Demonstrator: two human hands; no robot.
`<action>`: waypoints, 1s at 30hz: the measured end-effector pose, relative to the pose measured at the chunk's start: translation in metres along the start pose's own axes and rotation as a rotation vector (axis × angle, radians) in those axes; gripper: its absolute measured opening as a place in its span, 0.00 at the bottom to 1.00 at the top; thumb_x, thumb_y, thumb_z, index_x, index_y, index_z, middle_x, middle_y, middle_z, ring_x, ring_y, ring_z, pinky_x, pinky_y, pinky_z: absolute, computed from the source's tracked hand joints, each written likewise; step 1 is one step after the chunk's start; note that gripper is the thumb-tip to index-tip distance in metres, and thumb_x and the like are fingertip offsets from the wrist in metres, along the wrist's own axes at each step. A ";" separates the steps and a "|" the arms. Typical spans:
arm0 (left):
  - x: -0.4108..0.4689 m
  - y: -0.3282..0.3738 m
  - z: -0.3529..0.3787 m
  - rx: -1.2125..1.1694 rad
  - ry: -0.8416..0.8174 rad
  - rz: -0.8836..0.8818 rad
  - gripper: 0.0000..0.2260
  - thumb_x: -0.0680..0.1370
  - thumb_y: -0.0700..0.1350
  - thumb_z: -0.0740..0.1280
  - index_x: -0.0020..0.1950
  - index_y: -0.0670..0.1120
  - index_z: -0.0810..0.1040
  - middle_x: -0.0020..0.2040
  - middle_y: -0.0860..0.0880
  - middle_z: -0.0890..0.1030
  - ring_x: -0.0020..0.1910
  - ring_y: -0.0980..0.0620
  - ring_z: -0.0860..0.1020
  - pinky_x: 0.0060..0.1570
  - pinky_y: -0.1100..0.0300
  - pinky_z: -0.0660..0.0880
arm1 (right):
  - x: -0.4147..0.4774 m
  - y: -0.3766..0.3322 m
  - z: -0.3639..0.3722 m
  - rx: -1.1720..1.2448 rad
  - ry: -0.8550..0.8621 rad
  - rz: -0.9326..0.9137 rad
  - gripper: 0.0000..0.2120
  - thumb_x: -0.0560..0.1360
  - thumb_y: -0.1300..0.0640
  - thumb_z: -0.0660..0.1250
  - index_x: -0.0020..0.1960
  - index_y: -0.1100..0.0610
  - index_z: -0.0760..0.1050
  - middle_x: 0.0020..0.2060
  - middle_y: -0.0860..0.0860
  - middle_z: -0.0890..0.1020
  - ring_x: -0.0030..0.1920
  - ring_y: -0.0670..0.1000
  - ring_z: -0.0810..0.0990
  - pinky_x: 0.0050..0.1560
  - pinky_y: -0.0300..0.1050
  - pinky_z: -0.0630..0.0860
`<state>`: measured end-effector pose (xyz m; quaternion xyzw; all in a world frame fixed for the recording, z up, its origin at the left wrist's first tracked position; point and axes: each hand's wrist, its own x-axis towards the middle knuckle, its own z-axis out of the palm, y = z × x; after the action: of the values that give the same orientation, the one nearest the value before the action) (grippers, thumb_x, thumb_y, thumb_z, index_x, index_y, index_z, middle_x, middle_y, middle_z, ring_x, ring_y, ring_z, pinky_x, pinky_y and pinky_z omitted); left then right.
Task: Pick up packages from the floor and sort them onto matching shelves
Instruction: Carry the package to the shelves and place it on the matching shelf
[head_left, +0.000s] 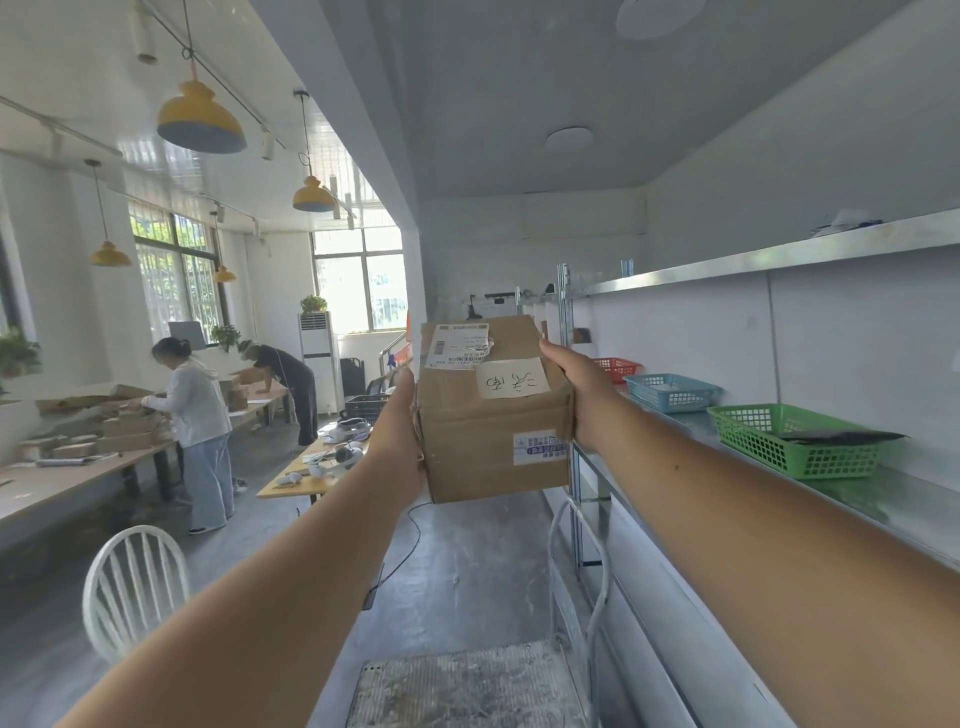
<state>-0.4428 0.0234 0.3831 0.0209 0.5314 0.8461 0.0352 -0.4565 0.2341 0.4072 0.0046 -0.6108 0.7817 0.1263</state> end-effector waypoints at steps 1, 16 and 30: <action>0.000 -0.001 -0.001 0.007 0.016 0.007 0.25 0.81 0.69 0.62 0.57 0.53 0.88 0.49 0.46 0.91 0.48 0.43 0.88 0.47 0.48 0.82 | 0.002 0.001 0.000 -0.040 0.017 -0.015 0.24 0.77 0.42 0.74 0.67 0.55 0.84 0.61 0.59 0.89 0.59 0.61 0.88 0.65 0.59 0.83; 0.002 -0.011 -0.008 0.111 0.078 0.137 0.13 0.84 0.57 0.67 0.63 0.52 0.84 0.68 0.51 0.84 0.71 0.49 0.78 0.60 0.50 0.79 | -0.005 0.018 -0.012 -0.252 -0.174 -0.038 0.24 0.84 0.58 0.69 0.78 0.45 0.74 0.55 0.53 0.89 0.53 0.58 0.89 0.45 0.50 0.84; 0.017 -0.016 -0.035 0.137 0.090 0.170 0.09 0.86 0.50 0.65 0.63 0.50 0.81 0.51 0.50 0.85 0.45 0.51 0.82 0.47 0.54 0.78 | -0.020 0.041 0.000 -0.396 -0.248 -0.131 0.58 0.68 0.62 0.85 0.88 0.41 0.57 0.78 0.52 0.78 0.65 0.52 0.83 0.48 0.41 0.86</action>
<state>-0.4612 0.0002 0.3533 0.0305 0.5852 0.8080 -0.0620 -0.4453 0.2215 0.3649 0.1154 -0.7614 0.6302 0.0992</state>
